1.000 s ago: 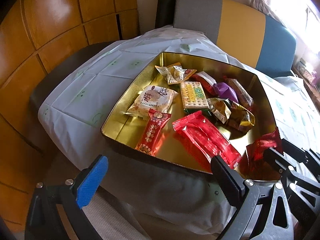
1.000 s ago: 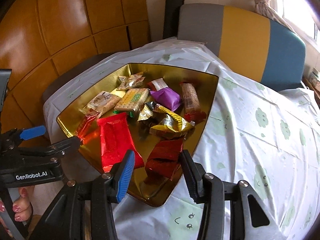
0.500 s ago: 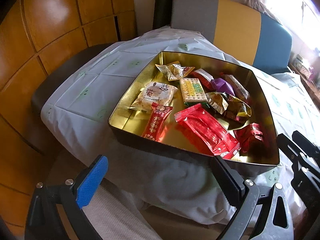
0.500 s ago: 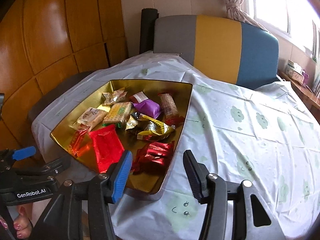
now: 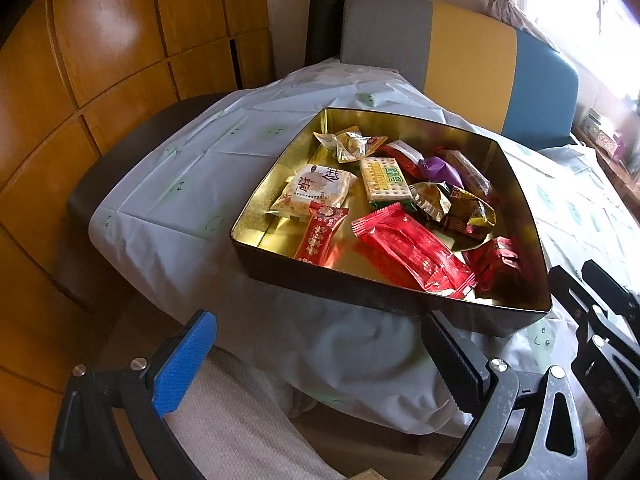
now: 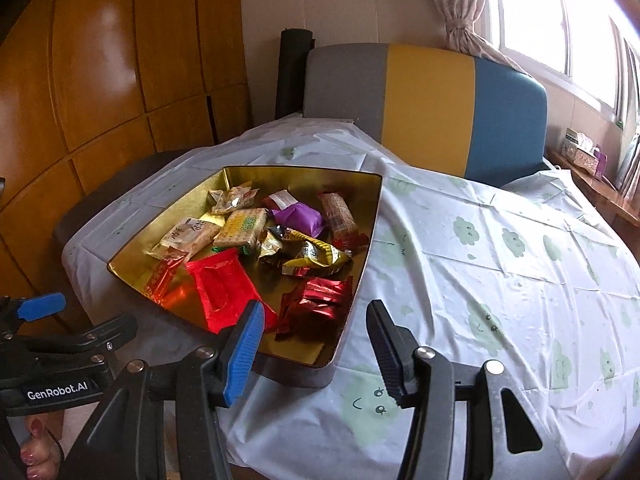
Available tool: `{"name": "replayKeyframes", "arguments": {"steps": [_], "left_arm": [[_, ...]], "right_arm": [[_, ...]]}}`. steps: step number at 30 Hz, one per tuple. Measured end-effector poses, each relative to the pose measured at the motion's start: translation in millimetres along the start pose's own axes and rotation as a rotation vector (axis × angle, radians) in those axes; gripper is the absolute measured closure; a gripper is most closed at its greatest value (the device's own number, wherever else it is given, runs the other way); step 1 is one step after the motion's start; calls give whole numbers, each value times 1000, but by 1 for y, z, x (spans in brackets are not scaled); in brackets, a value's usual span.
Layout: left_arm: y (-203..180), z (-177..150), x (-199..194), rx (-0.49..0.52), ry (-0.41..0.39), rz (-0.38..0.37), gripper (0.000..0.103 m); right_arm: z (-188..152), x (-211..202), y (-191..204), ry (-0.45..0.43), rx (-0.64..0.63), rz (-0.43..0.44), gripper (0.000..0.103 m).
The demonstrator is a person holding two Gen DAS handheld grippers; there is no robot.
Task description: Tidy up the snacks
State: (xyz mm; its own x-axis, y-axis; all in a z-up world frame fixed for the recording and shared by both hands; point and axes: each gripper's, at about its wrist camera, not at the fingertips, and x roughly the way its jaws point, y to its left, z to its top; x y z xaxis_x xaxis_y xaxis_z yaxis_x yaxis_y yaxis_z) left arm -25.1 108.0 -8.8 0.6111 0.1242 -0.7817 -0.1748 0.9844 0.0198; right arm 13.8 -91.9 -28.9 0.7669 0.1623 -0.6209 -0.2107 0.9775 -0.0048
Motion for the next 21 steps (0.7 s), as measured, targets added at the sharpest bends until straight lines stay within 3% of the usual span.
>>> {"name": "replayKeyframes", "arguments": {"steps": [21], "left_arm": [[1,0,1,8,-4,17,0]], "right_arm": [[-1,-1,1,-2,-3,15,49]]}}
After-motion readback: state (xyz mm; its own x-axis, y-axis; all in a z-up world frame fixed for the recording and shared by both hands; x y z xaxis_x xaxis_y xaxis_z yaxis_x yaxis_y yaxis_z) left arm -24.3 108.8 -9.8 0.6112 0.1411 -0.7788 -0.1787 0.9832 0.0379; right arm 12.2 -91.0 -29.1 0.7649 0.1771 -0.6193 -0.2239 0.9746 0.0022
